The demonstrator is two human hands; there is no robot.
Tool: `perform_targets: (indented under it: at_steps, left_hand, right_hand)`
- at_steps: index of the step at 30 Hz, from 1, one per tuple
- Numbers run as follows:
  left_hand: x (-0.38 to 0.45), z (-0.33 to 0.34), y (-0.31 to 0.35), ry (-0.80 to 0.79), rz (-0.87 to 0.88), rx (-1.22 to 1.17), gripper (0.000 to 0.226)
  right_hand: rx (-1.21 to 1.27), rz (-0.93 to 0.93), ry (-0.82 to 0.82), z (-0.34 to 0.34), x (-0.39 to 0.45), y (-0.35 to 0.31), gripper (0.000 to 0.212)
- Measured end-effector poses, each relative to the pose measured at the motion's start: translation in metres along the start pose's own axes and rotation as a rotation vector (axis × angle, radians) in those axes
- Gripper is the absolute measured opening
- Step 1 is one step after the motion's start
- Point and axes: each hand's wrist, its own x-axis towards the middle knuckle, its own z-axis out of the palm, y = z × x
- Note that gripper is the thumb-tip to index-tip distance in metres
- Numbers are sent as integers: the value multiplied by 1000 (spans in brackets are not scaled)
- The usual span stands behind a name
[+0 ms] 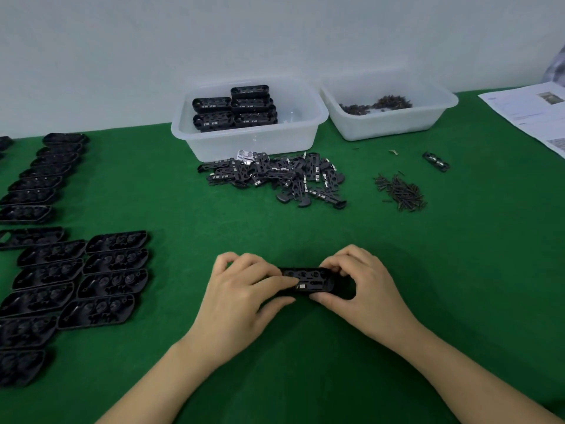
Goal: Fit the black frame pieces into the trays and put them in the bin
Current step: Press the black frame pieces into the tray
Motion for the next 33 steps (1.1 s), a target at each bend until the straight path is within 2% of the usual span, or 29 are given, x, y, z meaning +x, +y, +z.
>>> perform_targets:
  at_steps: [6, 10, 12, 15, 20, 26, 28, 29, 31, 33]
  left_hand:
    - [1, 1, -2, -32, -97, -107, 16]
    - [-1, 3, -4, -56, -101, -192, 19]
    - [-1, 3, -4, -66, -87, -199, 22]
    - [-1, 3, -3, -78, -65, -215, 26]
    - [1, 0, -2, -94, -93, -235, 34]
    - [1, 1, -3, -101, -93, -244, 22]
    - [0, 1, -3, -100, -89, -246, 21]
    - [0, 1, -3, -98, -87, -244, 21]
    - [0, 2, -3, -91, -79, -239, 21]
    - [0, 2, -3, -82, -69, -238, 21]
  right_hand:
    - [-25, -43, 15, 0, -1, 1, 38]
    - [24, -26, -64, -14, 2, 6, 55]
    - [-30, 11, 83, -32, 17, 18, 46]
    - [-306, 25, 313, -61, 48, 43, 20]
    - [-607, 49, 250, -71, 82, 78, 21]
    - [-669, 162, 263, -56, 90, 81, 12]
    - [-613, 182, 272, -56, 84, 71, 9]
    - [-508, 170, 300, -56, 79, 61, 5]
    - [-154, 115, 328, -51, 62, 29, 10]
    - [89, 19, 231, -37, 40, -7, 19]
